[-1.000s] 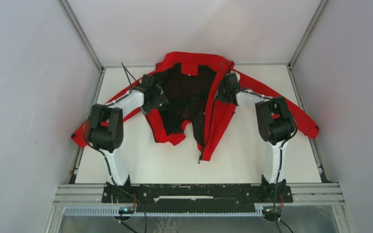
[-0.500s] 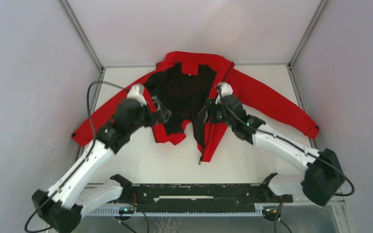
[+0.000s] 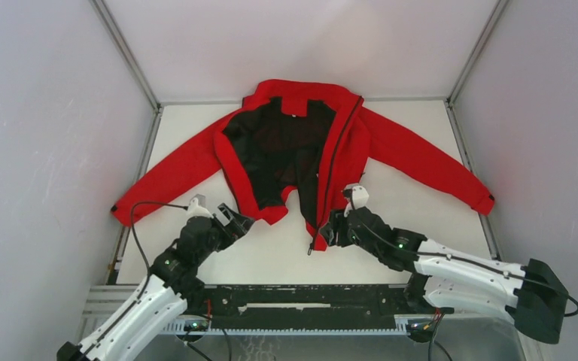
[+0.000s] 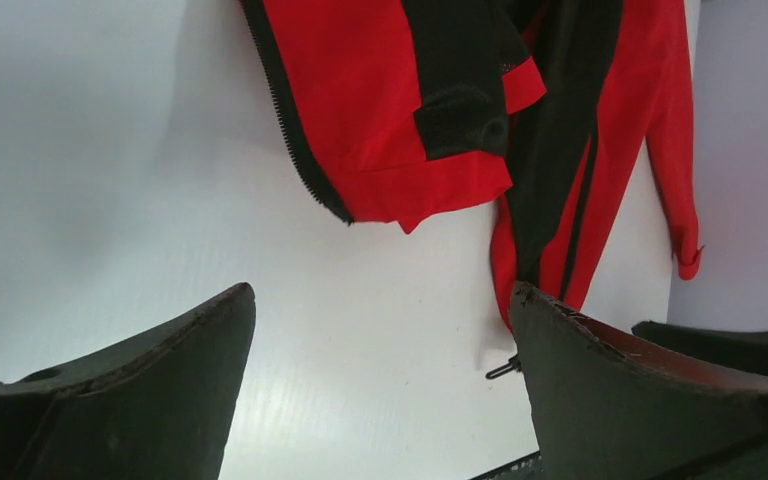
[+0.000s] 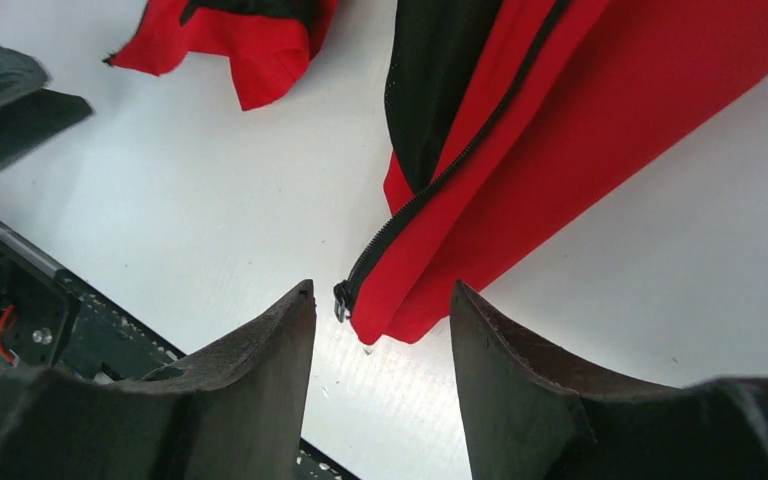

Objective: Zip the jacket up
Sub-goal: Adjust the jacket at the center of the board.

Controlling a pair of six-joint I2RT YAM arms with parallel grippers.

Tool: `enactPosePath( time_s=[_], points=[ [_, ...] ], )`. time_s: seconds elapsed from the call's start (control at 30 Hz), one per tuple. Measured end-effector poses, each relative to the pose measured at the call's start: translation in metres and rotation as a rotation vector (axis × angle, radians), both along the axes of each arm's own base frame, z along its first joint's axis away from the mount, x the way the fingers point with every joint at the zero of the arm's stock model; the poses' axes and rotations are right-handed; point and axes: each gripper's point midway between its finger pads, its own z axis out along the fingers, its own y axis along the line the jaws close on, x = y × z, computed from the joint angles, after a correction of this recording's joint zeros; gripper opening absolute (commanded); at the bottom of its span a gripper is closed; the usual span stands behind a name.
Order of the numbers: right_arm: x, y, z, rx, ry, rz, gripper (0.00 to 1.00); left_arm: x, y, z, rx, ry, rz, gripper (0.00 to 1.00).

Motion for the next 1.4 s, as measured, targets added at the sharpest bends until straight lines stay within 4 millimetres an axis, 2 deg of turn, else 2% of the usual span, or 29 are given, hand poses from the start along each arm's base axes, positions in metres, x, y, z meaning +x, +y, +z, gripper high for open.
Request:
enactPosePath(
  time_s=[0.23,0.4,0.5,0.57,0.6,0.73,0.83,0.9,1.07,1.13,1.17,1.23,1.4],
  points=[
    [-0.006,-0.015,0.016,0.081,-0.050,-0.046,0.60,0.018,-0.019,-0.019,-0.068,0.060,-0.007,0.87],
    [-0.009,-0.026,0.021,0.108,-0.067,-0.065,0.60,0.032,-0.023,-0.026,-0.140,0.059,0.008,0.64],
    [-0.011,-0.029,0.024,0.127,-0.076,-0.069,0.60,0.042,-0.019,-0.027,-0.171,0.062,0.029,0.39],
    [-0.011,-0.030,0.026,0.136,-0.082,-0.070,0.60,0.048,-0.017,-0.026,-0.197,0.058,0.033,0.08],
    [-0.011,-0.030,0.028,0.141,-0.086,-0.071,0.60,0.050,-0.016,-0.024,-0.206,0.052,0.031,0.01],
    [-0.012,-0.031,0.032,0.153,-0.094,-0.071,0.60,0.051,-0.014,-0.017,-0.188,0.043,0.006,0.00],
    [-0.013,-0.034,0.031,0.148,-0.093,-0.074,0.60,0.054,-0.011,0.010,-0.127,0.015,-0.027,0.00],
    [-0.013,-0.035,0.031,0.148,-0.093,-0.073,0.60,0.057,-0.008,0.045,-0.080,-0.036,-0.049,0.00],
    [-0.014,-0.038,0.034,0.150,-0.107,-0.068,0.59,0.049,0.020,0.167,0.102,-0.228,-0.039,0.00],
    [-0.014,-0.038,0.034,0.145,-0.114,-0.065,0.59,0.039,0.033,0.194,0.170,-0.261,-0.028,0.00],
    [-0.014,-0.039,0.033,0.137,-0.114,-0.063,0.59,0.033,0.039,0.200,0.208,-0.257,-0.025,0.00],
    [-0.014,-0.040,0.030,0.117,-0.113,-0.057,0.59,0.022,0.054,0.197,0.294,-0.218,-0.014,0.00],
    [-0.015,-0.043,0.021,0.049,-0.103,-0.038,0.58,0.001,0.086,0.164,0.502,-0.023,-0.011,0.00]
  ],
)
